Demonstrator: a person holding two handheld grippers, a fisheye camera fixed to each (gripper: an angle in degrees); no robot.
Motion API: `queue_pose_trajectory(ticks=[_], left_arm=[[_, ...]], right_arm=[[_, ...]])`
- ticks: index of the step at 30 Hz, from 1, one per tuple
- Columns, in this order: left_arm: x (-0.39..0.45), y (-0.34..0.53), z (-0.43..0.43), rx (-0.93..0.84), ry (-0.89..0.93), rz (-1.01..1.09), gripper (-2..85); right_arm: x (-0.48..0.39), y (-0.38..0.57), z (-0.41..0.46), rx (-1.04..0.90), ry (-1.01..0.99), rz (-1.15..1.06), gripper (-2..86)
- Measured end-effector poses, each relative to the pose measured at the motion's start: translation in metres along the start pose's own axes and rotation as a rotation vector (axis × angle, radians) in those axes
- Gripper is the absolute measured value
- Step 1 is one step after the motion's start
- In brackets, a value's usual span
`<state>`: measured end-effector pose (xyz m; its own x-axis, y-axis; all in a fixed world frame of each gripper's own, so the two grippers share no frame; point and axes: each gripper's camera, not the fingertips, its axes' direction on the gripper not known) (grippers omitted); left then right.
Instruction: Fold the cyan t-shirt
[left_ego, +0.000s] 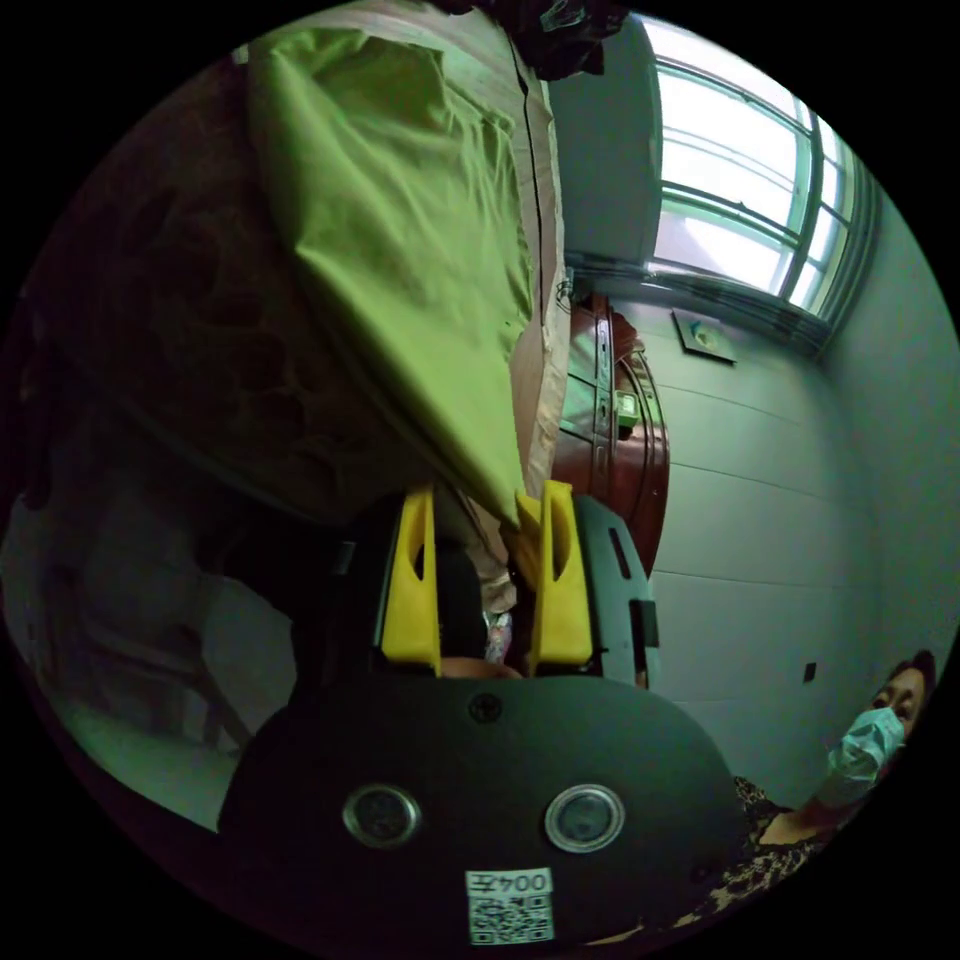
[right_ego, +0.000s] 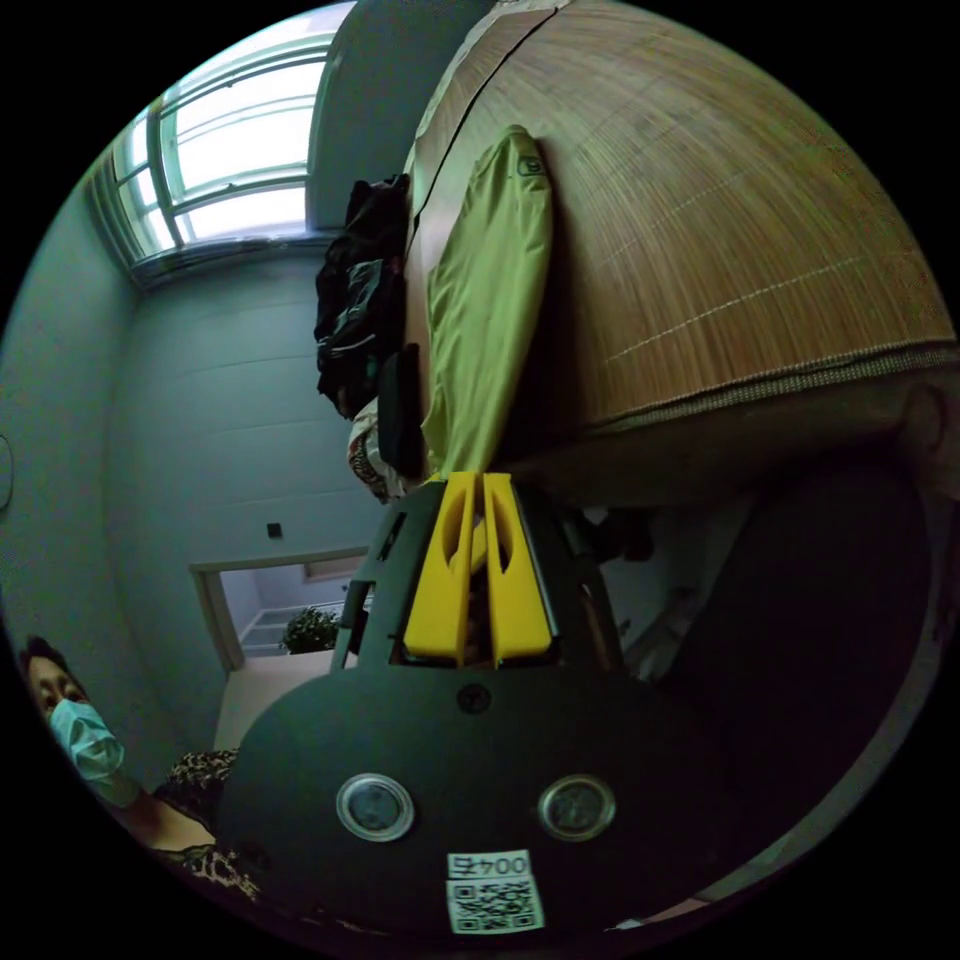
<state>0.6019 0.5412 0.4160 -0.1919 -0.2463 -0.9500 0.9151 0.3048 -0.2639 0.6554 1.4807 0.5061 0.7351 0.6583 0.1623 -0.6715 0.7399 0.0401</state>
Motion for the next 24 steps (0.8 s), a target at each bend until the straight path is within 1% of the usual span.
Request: queue_pose_trajectory(ticks=[3,5,7,11,15,19,22,24], left_arm=[[-0.002,0.001,0.002,0.042,0.035,-0.025,13.6],[-0.002,0.001,0.001,0.058,0.027,-0.021,12.1],[0.001,-0.001,0.001,0.026,0.011,0.007,7.5],[0.015,-0.005,-0.008,0.012,0.03,0.054,5.5],[0.04,-0.011,-0.03,0.036,0.041,0.059,5.2],[0.053,-0.014,-0.054,0.041,0.066,0.053,5.0],[0.051,-0.012,-0.065,0.035,0.09,0.031,5.0],[0.049,-0.009,-0.075,0.034,0.116,0.004,4.9]], right_arm=[[-0.002,0.003,-0.004,-0.013,-0.026,-0.004,0.3],[-0.004,0.006,-0.007,-0.026,-0.023,-0.025,0.4],[-0.004,0.006,-0.009,-0.032,-0.02,-0.03,0.6],[-0.006,0.005,-0.015,-0.048,-0.044,-0.06,2.4],[-0.008,-0.001,-0.029,0.024,-0.034,-0.055,6.1],[-0.005,-0.027,-0.037,0.079,-0.156,0.036,12.4],[0.0,-0.051,-0.033,0.13,-0.272,0.146,14.0],[-0.001,-0.065,-0.029,0.152,-0.307,0.208,14.3]])
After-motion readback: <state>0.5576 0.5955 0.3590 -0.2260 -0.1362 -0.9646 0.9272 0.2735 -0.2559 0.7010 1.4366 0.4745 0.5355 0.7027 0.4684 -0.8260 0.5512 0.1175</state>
